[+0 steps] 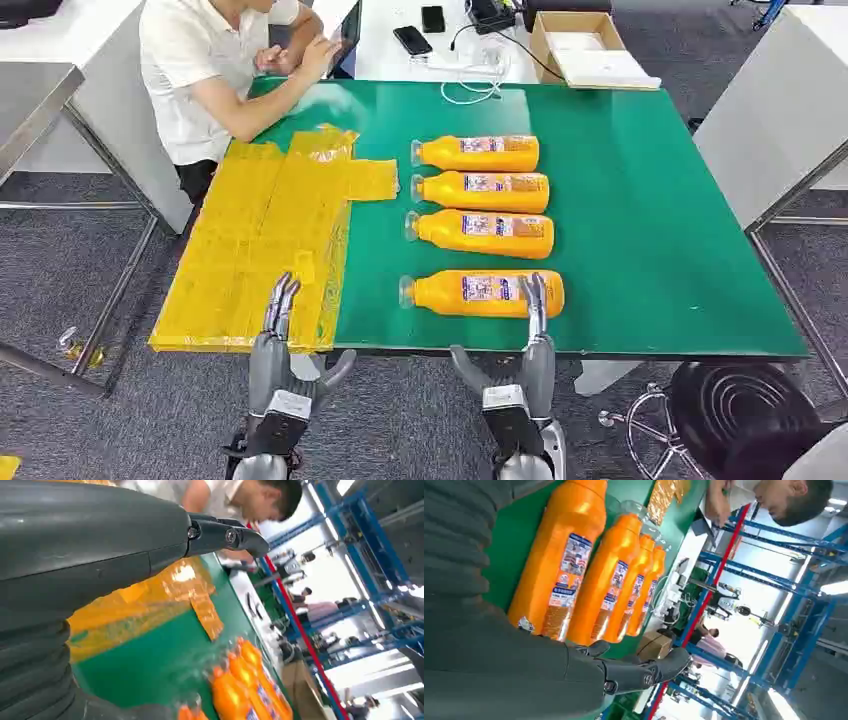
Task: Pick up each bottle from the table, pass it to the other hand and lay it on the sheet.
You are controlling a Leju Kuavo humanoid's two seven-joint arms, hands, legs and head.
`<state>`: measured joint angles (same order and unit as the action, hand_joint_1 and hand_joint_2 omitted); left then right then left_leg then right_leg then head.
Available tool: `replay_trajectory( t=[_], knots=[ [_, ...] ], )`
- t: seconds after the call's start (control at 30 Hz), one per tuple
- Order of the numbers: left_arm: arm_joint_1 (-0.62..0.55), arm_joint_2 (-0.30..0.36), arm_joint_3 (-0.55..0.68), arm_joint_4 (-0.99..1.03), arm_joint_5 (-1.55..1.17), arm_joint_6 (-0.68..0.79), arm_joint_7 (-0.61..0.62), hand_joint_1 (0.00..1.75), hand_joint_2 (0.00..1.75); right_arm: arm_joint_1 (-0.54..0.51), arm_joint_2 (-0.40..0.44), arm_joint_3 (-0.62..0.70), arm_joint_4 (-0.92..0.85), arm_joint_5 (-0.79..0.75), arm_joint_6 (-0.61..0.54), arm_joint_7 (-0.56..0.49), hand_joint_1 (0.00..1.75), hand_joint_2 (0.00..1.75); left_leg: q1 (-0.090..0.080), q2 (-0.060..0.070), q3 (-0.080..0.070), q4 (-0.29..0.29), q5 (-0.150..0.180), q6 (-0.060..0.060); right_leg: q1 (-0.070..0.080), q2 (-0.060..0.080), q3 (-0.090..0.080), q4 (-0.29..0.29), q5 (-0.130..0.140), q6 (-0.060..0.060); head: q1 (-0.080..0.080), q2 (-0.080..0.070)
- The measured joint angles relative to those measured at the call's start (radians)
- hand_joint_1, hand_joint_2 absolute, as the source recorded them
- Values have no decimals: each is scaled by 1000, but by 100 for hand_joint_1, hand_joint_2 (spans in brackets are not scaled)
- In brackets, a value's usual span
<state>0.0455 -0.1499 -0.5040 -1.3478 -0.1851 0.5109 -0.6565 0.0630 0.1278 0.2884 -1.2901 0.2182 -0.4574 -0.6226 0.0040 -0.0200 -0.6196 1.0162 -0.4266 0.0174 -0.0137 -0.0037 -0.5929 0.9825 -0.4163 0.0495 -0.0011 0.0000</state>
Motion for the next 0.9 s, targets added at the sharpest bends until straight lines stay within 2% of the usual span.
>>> replay_trajectory(
  t=[0.43, 0.9],
  knots=[
    [-22, -5, 12, 27, 14, -31, 0, 0, 175, -52, -18, -17, 84, 55, 4, 26, 0, 175, 0, 0, 0, 0, 0, 0, 0, 0, 0, 0, 0, 0, 0, 0],
    [-37, -14, 32, 49, -8, -98, 5, 0, 175, -195, -133, -53, 243, 435, 13, 202, 0, 175, 0, 0, 0, 0, 0, 0, 0, 0, 1, 0, 1, 1, -1, 0]
  ],
)
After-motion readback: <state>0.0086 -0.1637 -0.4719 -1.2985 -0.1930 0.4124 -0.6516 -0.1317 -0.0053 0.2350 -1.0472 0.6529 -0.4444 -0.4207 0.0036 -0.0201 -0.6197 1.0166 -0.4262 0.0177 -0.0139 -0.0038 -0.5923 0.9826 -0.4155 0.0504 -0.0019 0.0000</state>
